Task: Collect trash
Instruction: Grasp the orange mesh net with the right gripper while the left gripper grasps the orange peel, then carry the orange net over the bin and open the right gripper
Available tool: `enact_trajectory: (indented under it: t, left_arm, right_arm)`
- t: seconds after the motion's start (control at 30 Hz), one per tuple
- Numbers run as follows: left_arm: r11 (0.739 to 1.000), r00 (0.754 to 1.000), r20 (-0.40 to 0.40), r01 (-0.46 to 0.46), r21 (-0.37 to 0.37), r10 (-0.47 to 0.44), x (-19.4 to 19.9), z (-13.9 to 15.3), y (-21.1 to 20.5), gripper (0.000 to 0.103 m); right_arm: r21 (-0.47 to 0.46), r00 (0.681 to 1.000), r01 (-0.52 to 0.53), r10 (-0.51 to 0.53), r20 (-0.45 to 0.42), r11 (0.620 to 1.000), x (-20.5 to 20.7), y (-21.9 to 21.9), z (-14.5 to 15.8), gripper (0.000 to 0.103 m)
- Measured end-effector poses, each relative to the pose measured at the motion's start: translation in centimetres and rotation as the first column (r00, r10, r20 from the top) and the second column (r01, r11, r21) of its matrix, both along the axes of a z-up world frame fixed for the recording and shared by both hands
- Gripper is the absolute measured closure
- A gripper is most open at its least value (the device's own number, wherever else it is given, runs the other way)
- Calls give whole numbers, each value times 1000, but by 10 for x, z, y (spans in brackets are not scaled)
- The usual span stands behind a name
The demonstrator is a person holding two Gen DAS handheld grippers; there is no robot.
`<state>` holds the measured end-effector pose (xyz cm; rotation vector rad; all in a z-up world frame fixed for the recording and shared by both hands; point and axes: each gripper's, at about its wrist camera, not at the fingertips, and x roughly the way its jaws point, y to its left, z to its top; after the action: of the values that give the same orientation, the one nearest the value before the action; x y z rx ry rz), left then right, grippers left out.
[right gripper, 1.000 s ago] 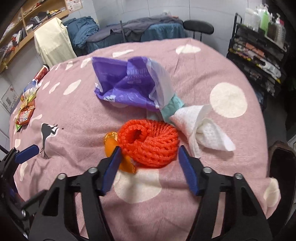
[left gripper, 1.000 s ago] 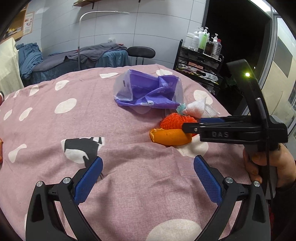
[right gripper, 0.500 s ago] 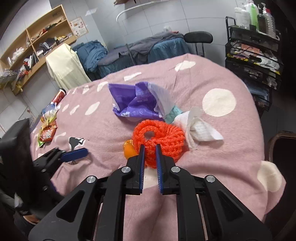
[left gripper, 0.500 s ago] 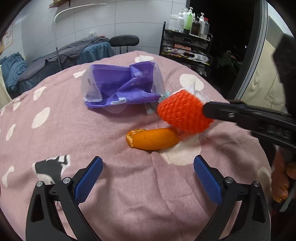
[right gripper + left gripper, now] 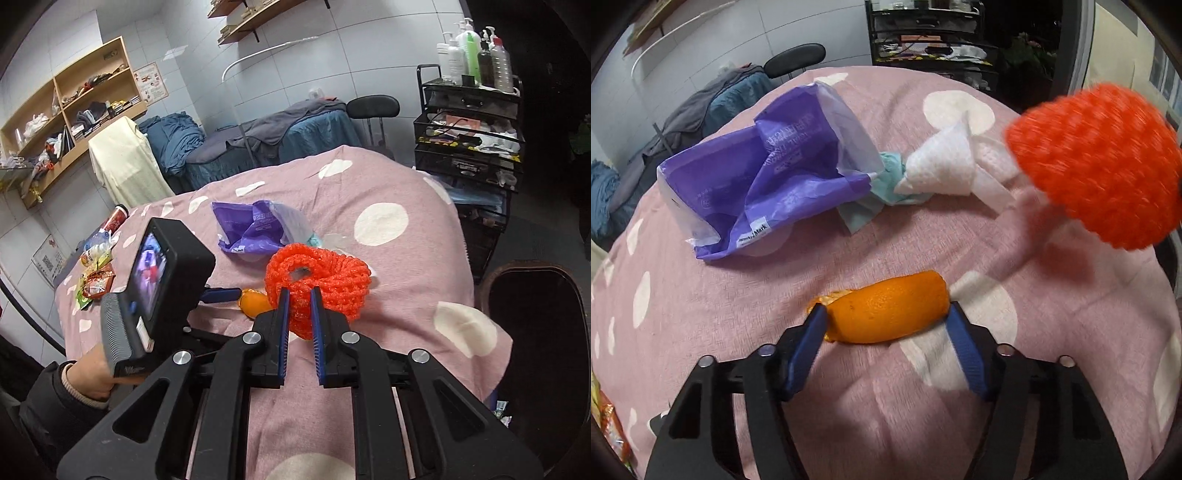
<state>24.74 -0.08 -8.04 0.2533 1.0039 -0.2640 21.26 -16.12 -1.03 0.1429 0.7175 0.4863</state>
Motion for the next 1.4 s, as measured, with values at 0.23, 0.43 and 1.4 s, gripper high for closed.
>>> enact_trajectory:
  t: [0.23,0.43,1.4]
  left_arm:
    - [988,995,46,-87,-126,94,-2,14,25,73]
    - [963,984,93,-129,-237,154,-26,29,30,81]
    - [910,963,269,97,-403,16,-100,82,-62,82]
  right_arm:
    - [15,1000,28,-28,9,1000,-8,-16,2,90]
    - [33,999,43,-43,15,999,-13,-27,2,90]
    - [52,956,290,-291,18,956,-53,-134,-5,90]
